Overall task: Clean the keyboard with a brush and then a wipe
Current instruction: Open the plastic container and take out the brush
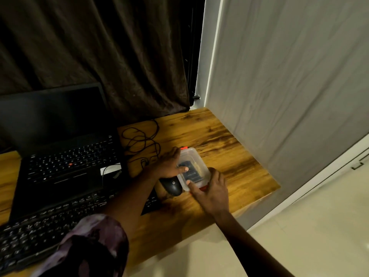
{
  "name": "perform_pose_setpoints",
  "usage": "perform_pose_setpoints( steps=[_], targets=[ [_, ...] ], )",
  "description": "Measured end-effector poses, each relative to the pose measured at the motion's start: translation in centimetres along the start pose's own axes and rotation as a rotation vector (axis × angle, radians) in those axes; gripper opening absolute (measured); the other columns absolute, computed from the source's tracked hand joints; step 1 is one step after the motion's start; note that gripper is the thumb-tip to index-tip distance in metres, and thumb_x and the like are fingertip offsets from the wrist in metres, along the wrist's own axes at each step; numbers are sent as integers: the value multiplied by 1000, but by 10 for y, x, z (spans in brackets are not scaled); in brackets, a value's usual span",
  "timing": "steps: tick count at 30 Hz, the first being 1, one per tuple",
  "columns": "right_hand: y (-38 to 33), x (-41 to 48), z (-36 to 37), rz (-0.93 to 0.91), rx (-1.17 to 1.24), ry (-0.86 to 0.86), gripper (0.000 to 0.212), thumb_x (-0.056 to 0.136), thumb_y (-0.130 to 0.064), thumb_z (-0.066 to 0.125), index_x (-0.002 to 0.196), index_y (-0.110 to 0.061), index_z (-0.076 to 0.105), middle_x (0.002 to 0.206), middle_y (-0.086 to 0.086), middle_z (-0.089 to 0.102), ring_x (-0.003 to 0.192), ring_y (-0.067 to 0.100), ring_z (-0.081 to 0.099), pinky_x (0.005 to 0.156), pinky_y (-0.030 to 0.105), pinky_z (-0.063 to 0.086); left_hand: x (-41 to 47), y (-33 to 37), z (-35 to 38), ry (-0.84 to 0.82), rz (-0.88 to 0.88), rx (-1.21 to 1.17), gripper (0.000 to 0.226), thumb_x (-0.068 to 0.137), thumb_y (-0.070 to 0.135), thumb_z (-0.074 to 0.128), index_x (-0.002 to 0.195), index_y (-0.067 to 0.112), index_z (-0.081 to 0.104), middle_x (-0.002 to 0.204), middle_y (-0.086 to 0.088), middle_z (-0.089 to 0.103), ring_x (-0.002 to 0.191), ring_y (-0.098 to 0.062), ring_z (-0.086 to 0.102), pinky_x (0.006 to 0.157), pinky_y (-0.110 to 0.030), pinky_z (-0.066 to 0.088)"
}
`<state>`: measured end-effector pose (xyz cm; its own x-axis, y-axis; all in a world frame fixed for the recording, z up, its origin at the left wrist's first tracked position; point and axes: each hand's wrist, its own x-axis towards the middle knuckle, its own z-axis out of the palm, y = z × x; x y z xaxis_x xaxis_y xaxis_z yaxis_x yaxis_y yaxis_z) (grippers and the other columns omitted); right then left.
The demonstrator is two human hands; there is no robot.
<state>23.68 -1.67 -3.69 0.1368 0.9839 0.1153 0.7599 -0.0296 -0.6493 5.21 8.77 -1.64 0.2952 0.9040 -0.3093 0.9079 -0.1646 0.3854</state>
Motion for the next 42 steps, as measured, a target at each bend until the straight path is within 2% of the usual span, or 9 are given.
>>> perform_pose_setpoints(
  steps=[6,14,20,23,27,31,34,36,42],
  targets=[
    [-16,6,5,-76,-240,-148,114,65,-83,53,151,-18,17,154,5,27,139,27,28,107,50,35,-1,-2,5,113,-15,-39,97,89,59,60,157,14,7,163,-7,11,148,-26,19,118,-40,25],
    [-16,11,6,-108,-241,-107,111,64,-79,53,150,-17,20,151,6,33,135,27,35,105,51,38,-11,-2,15,205,-102,-145,105,86,64,61,159,22,-1,166,-2,-12,153,-26,5,119,-54,20],
    [-13,11,4,-143,-129,-30,107,64,-78,58,146,-18,25,141,4,43,126,26,44,100,51,44,-24,-3,13,650,-82,-236,52,103,38,46,149,15,40,135,-16,58,107,-34,64,83,-37,50],
    [-12,17,-3,-140,-53,27,105,66,-74,60,147,-17,26,141,7,43,127,27,43,98,49,46,-29,-3,6,762,-65,-276,44,94,12,60,138,12,55,134,-17,59,112,-34,62,85,-38,51],
    [2,31,-14,-96,-13,62,104,69,-77,58,147,-15,27,142,10,44,129,29,43,100,49,46,-29,4,9,763,88,-184,47,87,-2,63,132,10,60,156,-12,38,126,-28,53,91,-39,51],
    [28,39,-19,-21,-30,52,105,67,-79,57,145,-15,28,137,12,47,125,33,47,99,54,46,-25,25,17,723,108,-25,43,85,0,65,126,12,65,113,-12,70,98,-28,69,79,-26,50],
    [43,39,-21,18,-41,22,104,69,-79,58,144,-15,26,139,14,44,127,35,44,102,53,45,-14,33,24,554,174,-22,56,78,-8,64,131,10,61,122,-14,66,115,-31,62,103,-39,47],
    [46,38,-22,35,-15,-1,103,70,-78,59,145,-17,25,141,13,43,129,34,42,102,52,46,-8,31,27,423,179,69,57,81,5,61,137,9,54,139,-14,54,133,-34,46,110,-52,38],
    [54,39,-21,22,96,-67,92,76,-76,57,144,-18,33,136,11,46,125,29,45,96,48,52,-6,33,29,325,186,259,74,83,62,41,136,12,54,138,-10,57,131,-30,47,109,-45,37]
  ],
)
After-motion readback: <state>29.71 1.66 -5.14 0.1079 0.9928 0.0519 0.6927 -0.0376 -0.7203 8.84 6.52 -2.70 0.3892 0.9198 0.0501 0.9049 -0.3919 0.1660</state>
